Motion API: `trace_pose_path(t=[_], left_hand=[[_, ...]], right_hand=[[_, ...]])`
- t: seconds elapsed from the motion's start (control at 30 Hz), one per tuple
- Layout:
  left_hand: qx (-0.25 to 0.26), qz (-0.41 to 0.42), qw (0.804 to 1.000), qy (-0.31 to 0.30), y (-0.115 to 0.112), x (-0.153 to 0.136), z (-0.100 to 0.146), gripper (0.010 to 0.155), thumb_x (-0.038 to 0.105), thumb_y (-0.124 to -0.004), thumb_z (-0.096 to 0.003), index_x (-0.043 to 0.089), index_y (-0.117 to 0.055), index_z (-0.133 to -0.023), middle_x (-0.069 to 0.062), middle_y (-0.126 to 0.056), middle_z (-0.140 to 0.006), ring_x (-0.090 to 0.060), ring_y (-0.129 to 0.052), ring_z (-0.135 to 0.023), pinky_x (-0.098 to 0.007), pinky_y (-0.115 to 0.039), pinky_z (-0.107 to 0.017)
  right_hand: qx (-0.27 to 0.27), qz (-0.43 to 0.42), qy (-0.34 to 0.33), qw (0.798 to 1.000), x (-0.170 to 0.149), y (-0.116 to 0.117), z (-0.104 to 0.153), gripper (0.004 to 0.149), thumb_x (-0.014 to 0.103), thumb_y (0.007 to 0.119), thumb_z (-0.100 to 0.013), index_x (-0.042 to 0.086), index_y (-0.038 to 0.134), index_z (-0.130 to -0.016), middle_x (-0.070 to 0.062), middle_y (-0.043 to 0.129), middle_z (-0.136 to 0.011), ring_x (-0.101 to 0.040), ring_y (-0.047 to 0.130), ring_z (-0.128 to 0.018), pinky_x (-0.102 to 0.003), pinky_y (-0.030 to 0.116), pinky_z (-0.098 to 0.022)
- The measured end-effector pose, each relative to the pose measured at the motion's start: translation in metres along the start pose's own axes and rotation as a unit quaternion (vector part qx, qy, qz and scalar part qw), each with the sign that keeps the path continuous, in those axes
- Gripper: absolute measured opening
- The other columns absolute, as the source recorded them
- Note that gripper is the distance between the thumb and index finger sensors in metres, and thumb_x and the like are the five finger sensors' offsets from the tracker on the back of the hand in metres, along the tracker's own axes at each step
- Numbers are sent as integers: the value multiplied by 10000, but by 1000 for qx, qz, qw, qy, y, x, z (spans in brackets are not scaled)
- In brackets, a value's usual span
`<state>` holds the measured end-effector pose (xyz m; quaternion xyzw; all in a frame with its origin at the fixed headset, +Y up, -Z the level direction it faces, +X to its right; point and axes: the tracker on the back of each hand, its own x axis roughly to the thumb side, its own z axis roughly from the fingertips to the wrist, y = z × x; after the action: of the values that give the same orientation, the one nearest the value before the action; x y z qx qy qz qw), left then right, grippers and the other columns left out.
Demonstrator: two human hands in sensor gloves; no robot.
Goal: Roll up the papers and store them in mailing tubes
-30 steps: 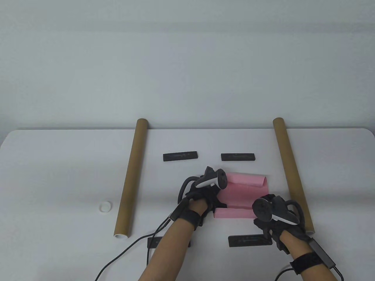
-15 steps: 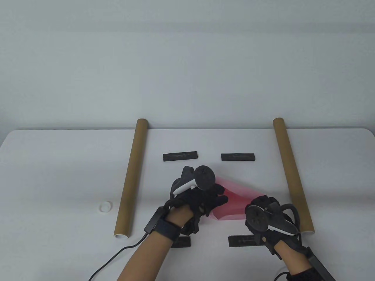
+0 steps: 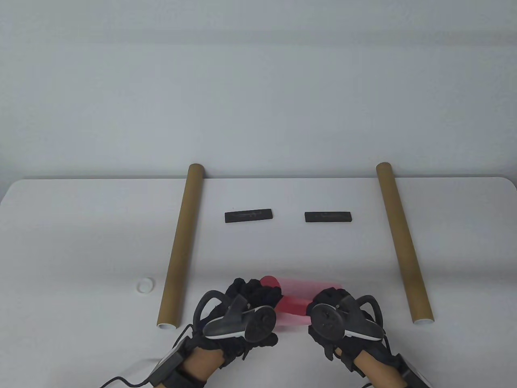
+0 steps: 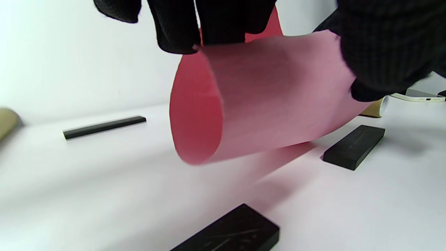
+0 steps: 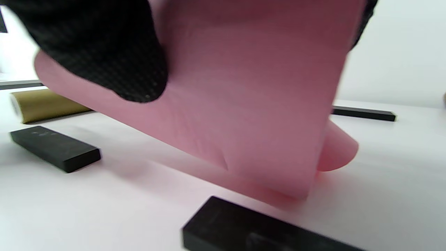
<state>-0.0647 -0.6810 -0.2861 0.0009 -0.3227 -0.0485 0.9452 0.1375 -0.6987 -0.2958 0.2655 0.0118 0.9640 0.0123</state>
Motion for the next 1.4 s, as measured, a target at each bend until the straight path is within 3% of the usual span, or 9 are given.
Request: trace_pose_path(t=[0.27,0.4,0.5,0.63,0.83,1.0,1.17,1.3,1.4], left_hand=[[58,-87,995,-8,-21,6,11,901,648,-946,-252,249,-638,-1000,41,-880,-867,-202,-927,-836,-524,-650,-734],[60,-68,996,9,-22,3,5,673,571,-966,-285,305,-778,-874,108,-980,-664,-124,-1032,-635,-488,-733,-693],[46,16,998,34,-22,-7,2,482,540,-953,-315,362,-872,-756,123,-1023,-556,-105,-1064,-544,-463,-767,-671],[16,138,989,48,-26,-18,-1,446,536,-945,-329,353,-896,-733,107,-1031,-539,-123,-1067,-528,-471,-767,-662],[36,97,993,58,-27,-18,1,532,584,-908,-331,337,-854,-799,91,-1008,-616,-143,-1043,-600,-486,-728,-687],[70,-69,995,21,-24,-5,4,949,663,-905,-283,231,-537,-1043,-4,-783,-959,-243,-866,-883,-550,-611,-738],[78,-102,992,-2,-23,6,1,957,642,-935,-268,215,-554,-1035,-10,-799,-948,-240,-878,-878,-551,-619,-736],[77,-81,994,17,-23,4,-2,693,571,-960,-294,288,-753,-892,95,-966,-682,-111,-1034,-612,-486,-742,-683],[41,16,997,60,-25,-6,-4,453,523,-960,-322,357,-877,-735,114,-1019,-535,-90,-1066,-485,-457,-789,-649]], right_hand=[[-3,-77,-34,996,10,0,2,350,405,936,-439,195,920,-720,-89,932,-811,-441,849,-892,-683,683,-649],[-22,-52,-46,997,13,1,5,365,403,930,-443,197,904,-743,-95,911,-839,-446,828,-910,-688,668,-661],[-83,68,-70,992,13,0,13,808,617,912,-384,165,690,-1016,-118,671,-1083,-482,660,-1038,-715,596,-718],[-140,113,-76,981,11,1,18,803,593,940,-371,180,694,-1014,-102,678,-1086,-460,657,-1051,-711,579,-741],[-116,85,-44,989,7,2,11,391,464,916,-438,241,902,-759,-35,925,-848,-373,889,-882,-653,694,-695],[-62,-5,-12,998,-9,4,7,366,454,918,-442,213,928,-717,-62,956,-791,-393,925,-815,-660,719,-648],[-28,-115,-17,993,-14,6,4,358,434,926,-443,192,941,-706,-86,965,-774,-416,929,-792,-675,715,-628],[-28,-94,-21,995,-12,7,5,363,436,926,-444,193,937,-714,-85,961,-782,-415,924,-800,-676,712,-629],[-81,14,-33,996,-5,3,11,727,601,927,-385,158,767,-938,-138,755,-1013,-490,747,-960,-715,629,-681]])
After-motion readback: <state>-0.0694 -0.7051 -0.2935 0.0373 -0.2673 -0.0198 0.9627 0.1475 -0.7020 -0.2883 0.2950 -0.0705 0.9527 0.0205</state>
